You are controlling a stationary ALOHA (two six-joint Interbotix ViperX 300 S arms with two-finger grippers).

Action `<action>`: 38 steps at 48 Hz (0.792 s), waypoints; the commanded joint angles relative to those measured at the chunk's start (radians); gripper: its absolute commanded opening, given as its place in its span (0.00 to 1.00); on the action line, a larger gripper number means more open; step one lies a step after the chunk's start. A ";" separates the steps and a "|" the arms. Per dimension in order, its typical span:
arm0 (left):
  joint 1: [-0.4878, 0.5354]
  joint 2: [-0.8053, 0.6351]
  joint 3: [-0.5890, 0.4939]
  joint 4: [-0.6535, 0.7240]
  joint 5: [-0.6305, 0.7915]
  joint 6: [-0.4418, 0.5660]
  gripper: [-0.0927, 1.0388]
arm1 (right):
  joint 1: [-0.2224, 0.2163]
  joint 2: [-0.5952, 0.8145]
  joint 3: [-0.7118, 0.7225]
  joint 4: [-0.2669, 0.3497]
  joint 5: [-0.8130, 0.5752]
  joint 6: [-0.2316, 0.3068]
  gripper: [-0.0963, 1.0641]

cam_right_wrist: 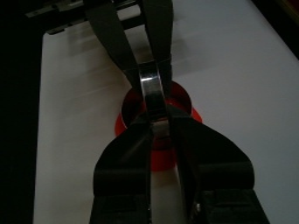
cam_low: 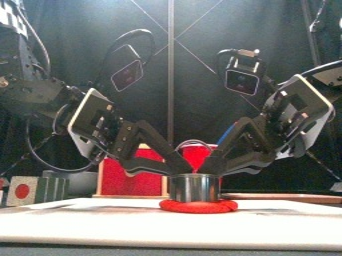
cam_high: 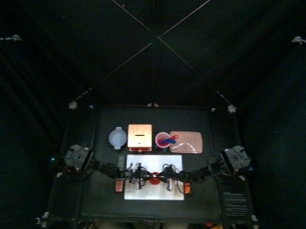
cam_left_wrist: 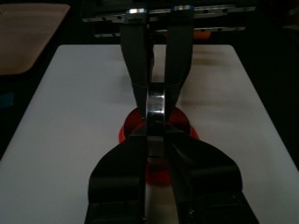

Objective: Get the cutter from the drawer then cut the dough then place the extra dough in the bowl
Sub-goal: Cut the dough

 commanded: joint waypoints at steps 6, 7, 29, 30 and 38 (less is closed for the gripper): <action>-0.023 0.046 0.002 -0.052 0.028 -0.012 0.56 | 0.000 0.104 0.011 0.032 0.063 0.008 0.50; -0.026 0.049 0.002 -0.057 0.028 -0.012 0.56 | 0.000 0.104 0.011 0.034 0.063 0.008 0.50; -0.037 0.060 -0.008 -0.086 0.055 -0.006 0.56 | 0.003 0.126 0.011 0.043 0.071 0.008 0.50; -0.038 0.061 -0.009 -0.084 0.061 -0.005 0.56 | 0.005 0.126 0.011 0.044 0.069 0.008 0.50; -0.037 0.064 -0.021 -0.084 0.112 0.003 0.56 | 0.009 0.132 0.017 0.048 0.078 0.009 0.50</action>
